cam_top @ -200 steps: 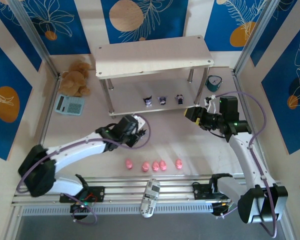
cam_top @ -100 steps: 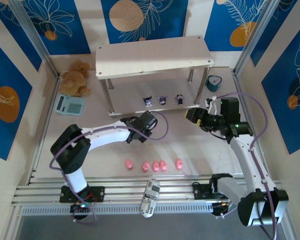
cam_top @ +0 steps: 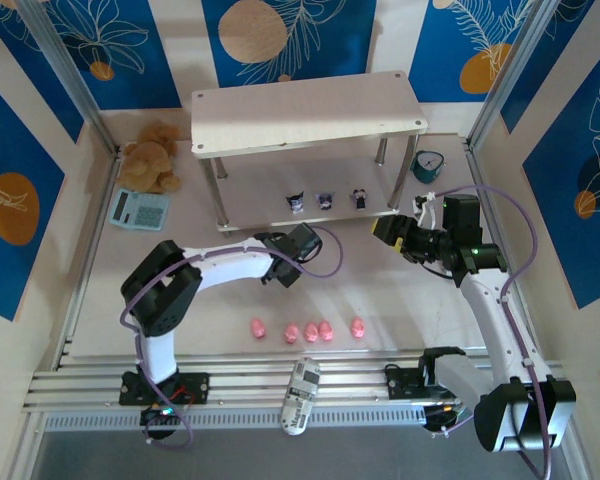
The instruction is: Place and organize the plastic toys onto the shelf
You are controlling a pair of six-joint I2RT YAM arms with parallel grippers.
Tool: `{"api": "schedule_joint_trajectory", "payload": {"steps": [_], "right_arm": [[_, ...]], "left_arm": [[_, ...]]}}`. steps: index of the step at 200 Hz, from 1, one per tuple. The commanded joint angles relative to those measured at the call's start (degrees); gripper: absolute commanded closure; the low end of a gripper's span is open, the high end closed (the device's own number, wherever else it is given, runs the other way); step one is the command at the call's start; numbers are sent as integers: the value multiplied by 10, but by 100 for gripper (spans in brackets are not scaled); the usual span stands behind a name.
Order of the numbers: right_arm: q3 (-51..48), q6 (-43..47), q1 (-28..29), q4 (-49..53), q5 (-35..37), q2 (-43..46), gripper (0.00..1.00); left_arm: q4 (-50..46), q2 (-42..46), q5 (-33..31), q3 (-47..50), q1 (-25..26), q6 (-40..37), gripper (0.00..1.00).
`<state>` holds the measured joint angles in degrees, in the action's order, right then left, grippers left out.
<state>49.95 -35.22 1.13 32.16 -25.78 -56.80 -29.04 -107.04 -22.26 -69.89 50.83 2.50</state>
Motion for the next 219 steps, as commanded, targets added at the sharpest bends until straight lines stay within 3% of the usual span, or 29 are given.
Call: {"api": "schedule_joint_trajectory", "payload": {"steps": [1,19,42,98,109,129,219], "right_arm": [[-7,4,-5,-3,-16,1,32],[-9,3,-6,-4,-17,-1,32],[-11,1,-5,-11,-22,-6,32],[-12,3,-7,-9,-18,-9,32],[-12,2,-8,-10,-18,-9,32],[-13,0,-7,-11,-18,-9,33],[-10,-10,-2,-13,-11,-9,33]], "left_arm": [[-30,-15,-17,-24,5,-8,47],[-36,-19,-16,-28,5,-8,49],[-31,-17,-14,-24,4,-11,60],[-24,-26,22,-19,-7,-15,66],[-24,-29,42,-19,-12,-17,74],[-19,-29,75,-12,-26,-13,100],[184,157,143,175,-88,18,100]]}}
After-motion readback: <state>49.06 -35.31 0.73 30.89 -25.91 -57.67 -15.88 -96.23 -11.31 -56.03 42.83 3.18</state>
